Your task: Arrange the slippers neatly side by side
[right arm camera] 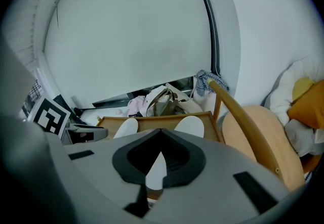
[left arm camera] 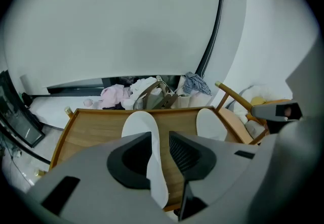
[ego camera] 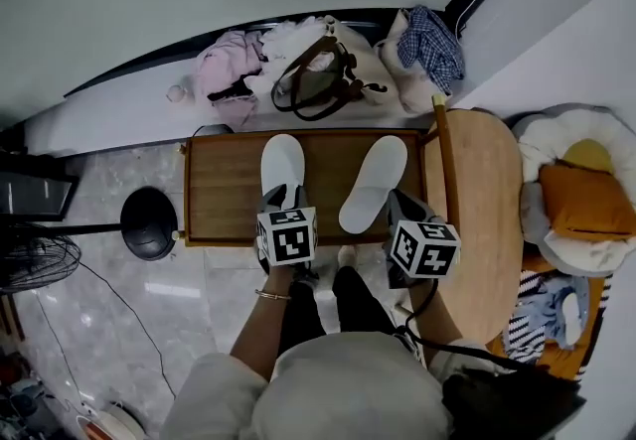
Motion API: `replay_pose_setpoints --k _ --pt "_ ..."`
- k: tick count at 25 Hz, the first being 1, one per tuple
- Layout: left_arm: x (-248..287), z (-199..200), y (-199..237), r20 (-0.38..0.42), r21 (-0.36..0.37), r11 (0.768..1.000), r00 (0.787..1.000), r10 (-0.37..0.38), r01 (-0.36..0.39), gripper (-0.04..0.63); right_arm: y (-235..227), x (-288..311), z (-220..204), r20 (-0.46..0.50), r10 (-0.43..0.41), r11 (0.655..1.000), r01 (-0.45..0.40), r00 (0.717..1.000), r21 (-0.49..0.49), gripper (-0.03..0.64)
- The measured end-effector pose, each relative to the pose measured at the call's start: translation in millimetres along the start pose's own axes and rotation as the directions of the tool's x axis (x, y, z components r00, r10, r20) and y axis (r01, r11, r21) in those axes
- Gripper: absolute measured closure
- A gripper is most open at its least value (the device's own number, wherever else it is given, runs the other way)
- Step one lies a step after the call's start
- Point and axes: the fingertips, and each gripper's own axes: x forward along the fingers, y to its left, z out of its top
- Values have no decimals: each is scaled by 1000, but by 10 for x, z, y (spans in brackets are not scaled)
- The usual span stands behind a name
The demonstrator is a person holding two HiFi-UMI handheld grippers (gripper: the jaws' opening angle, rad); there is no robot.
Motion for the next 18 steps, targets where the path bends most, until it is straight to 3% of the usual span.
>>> replay_pose_setpoints --k 7,18 --pt "-102 125 -221 35 40 998 998 -44 42 474 -58 -237 157 47 -27 1000 27 999 4 583" --pt "30 175 -922 25 118 983 989 -144 140 474 -595 -533 160 86 -117 990 110 989 87 583"
